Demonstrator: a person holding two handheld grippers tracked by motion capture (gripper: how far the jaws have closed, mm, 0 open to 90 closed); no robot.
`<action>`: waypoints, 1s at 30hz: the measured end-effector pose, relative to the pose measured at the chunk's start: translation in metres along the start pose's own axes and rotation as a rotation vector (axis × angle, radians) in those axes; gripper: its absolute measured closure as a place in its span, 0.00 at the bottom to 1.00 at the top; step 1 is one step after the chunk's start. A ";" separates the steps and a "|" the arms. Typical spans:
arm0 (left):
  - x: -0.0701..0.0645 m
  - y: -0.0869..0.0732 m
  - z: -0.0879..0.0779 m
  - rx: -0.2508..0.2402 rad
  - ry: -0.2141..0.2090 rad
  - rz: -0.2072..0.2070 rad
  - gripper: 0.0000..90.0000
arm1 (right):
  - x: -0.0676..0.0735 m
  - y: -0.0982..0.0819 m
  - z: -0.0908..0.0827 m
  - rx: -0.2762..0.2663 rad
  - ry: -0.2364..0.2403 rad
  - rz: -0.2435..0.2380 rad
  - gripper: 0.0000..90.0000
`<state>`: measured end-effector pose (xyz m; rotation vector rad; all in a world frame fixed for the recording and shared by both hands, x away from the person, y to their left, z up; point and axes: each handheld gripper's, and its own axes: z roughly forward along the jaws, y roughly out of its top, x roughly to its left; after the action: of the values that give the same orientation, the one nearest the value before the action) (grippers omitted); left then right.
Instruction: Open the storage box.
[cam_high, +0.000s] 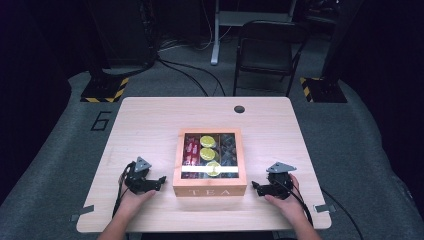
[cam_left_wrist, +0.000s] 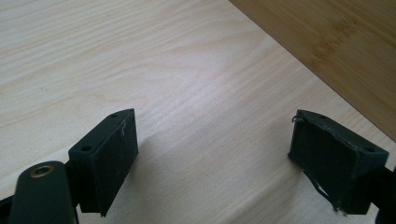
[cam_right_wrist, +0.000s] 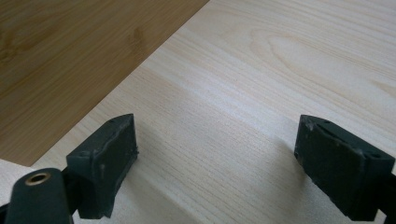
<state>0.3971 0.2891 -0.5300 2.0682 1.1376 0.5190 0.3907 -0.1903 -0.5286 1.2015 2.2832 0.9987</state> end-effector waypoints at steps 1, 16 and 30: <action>0.000 0.000 0.000 -0.002 -0.002 0.004 0.17 | 0.000 0.000 0.000 0.000 0.000 0.002 0.13; 0.000 0.000 0.000 -0.001 -0.003 -0.003 0.17 | 0.001 0.000 0.000 0.003 -0.002 0.005 0.14; -0.002 0.003 -0.003 0.006 -0.009 -0.028 0.31 | 0.009 0.002 -0.007 0.018 0.007 -0.034 0.39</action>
<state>0.3964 0.2873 -0.5257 2.0550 1.1625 0.4928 0.3823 -0.1857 -0.5223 1.1648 2.3146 0.9732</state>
